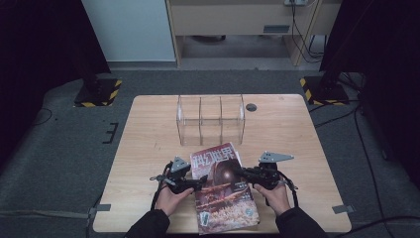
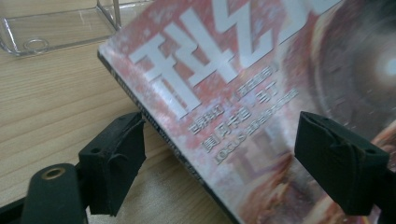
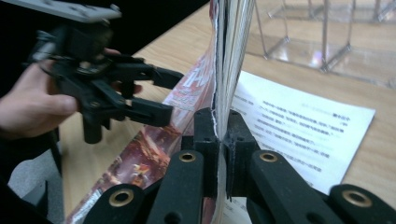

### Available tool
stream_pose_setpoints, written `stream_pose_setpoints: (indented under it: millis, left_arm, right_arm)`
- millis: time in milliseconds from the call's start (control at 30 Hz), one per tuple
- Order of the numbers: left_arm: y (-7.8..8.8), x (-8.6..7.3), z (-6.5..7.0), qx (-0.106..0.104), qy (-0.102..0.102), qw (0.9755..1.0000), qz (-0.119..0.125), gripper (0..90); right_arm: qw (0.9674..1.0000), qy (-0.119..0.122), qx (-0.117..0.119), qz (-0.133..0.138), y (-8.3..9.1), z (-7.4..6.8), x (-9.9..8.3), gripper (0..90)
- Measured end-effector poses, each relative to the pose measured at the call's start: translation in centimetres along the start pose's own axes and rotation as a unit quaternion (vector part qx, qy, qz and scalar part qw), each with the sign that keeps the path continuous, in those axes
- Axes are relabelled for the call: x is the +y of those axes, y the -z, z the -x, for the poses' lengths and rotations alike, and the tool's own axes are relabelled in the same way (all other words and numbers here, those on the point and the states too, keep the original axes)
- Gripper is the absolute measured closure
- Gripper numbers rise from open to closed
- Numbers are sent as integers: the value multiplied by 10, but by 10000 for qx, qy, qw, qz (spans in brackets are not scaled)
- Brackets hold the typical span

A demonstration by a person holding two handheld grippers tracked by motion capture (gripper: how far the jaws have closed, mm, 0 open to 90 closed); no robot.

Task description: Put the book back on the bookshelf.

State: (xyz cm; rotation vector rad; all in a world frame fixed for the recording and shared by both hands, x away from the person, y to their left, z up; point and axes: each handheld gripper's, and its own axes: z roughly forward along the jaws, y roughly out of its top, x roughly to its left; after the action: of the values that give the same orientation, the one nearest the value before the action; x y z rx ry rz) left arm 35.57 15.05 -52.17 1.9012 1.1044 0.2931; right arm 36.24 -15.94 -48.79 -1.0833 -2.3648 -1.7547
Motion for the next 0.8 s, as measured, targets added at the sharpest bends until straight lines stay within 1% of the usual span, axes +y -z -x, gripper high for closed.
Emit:
stream_pose_setpoints:
  millis: [100,133,200,233,267,333,367,400,433,467,500,533,567,600,633,667,700,733,767,800]
  left_arm:
    - [0,0,-1,-192,141,9997,49,134]
    - [-1,0,-2,-271,157,9995,42,126]
    - [-2,-1,-1,-425,156,9990,7,134]
    - [-2,-1,0,-495,99,9987,-21,152]
    - [-4,-1,1,-467,62,9989,-66,148]
    - [-4,-1,1,-429,75,9989,-193,155]
    - [-4,-1,0,-426,113,9988,-204,172]
    - [-1,0,-2,-429,231,9986,-198,254]
    - [-1,0,-2,-429,231,9986,-198,298]
    - [1,0,-3,-527,315,9980,-151,324]
    - [1,0,-3,-527,315,9980,-151,344]
    - [1,0,-3,-628,371,9973,-126,354]
    - [1,0,-2,-696,372,9968,-124,354]
    - [0,0,0,-737,315,9967,-138,359]
    - [-2,0,4,-699,178,9971,-238,374]
    - [-2,0,4,-678,128,9971,-309,386]
    - [-2,0,4,-678,128,9971,-309,400]
    - [-4,-1,5,-644,115,9970,-421,420]
    - [-4,-1,5,-644,115,9970,-421,454]
    - [-4,-1,4,-598,120,9971,-451,454]
  right_arm:
    - [9999,68,58,65,2,-2,2,864]
    - [9998,109,105,104,4,-2,4,863]
    - [9998,124,111,113,4,-2,4,864]
    - [9998,108,117,100,4,-2,3,863]
    - [9999,86,75,68,2,-1,2,862]
    - [10000,48,47,26,1,0,1,861]
    - [10000,-1,3,-19,0,1,-1,861]
    - [9997,-60,-144,-177,-1,5,-3,857]
    - [9997,-60,-144,-177,-1,5,-3,857]
    - [9989,-128,-328,-321,-3,8,-6,847]
    - [9989,-128,-328,-321,-3,8,-6,847]
    - [9971,-139,-428,-608,-7,11,-10,833]
    - [9971,-139,-428,-608,-7,11,-10,833]
    - [9958,-124,-528,-739,-10,12,-12,825]
    - [9937,-66,-579,-953,-15,12,-16,815]
    - [9932,-1,-602,-996,-17,12,-17,813]
    - [9932,-1,-602,-996,-17,12,-17,813]
    - [9925,37,-607,-1057,-20,11,-19,805]
    - [9925,37,-607,-1057,-20,11,-19,805]
    - [9925,78,-601,-1064,-21,11,-19,790]
